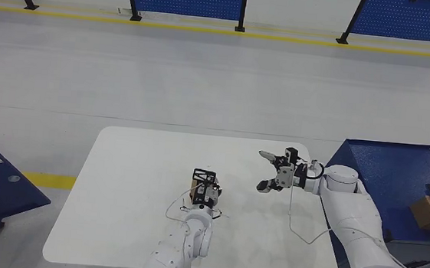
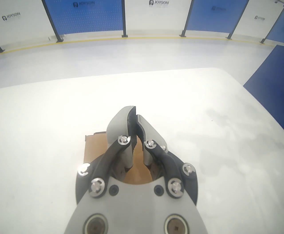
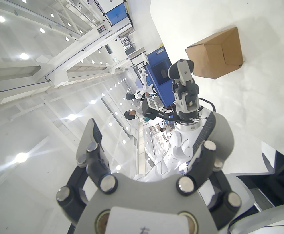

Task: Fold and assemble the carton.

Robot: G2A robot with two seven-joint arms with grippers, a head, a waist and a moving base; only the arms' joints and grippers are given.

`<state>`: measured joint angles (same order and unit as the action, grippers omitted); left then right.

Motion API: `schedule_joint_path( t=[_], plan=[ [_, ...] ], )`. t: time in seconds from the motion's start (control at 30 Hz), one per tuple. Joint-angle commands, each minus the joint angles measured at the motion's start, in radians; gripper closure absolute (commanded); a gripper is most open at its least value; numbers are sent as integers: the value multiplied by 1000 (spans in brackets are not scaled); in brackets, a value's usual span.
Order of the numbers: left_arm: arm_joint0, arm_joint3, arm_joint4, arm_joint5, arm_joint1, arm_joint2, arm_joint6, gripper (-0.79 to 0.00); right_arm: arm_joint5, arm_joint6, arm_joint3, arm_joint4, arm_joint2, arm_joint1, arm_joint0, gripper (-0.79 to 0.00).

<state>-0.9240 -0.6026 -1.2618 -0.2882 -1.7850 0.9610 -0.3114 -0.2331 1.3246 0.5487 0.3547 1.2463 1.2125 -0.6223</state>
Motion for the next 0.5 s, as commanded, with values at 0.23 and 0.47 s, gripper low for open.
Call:
schedule_joint_path(
  t=[0.23, 0.47],
  plan=[
    [9, -9, -11, -3, 14, 30, 49, 0, 0, 0, 0, 0, 0, 0, 0, -785],
    [-223, -360, -134, 13, 78, 112, -199, 0, 0, 0, 0, 0, 0, 0, 0, -785]
  ],
)
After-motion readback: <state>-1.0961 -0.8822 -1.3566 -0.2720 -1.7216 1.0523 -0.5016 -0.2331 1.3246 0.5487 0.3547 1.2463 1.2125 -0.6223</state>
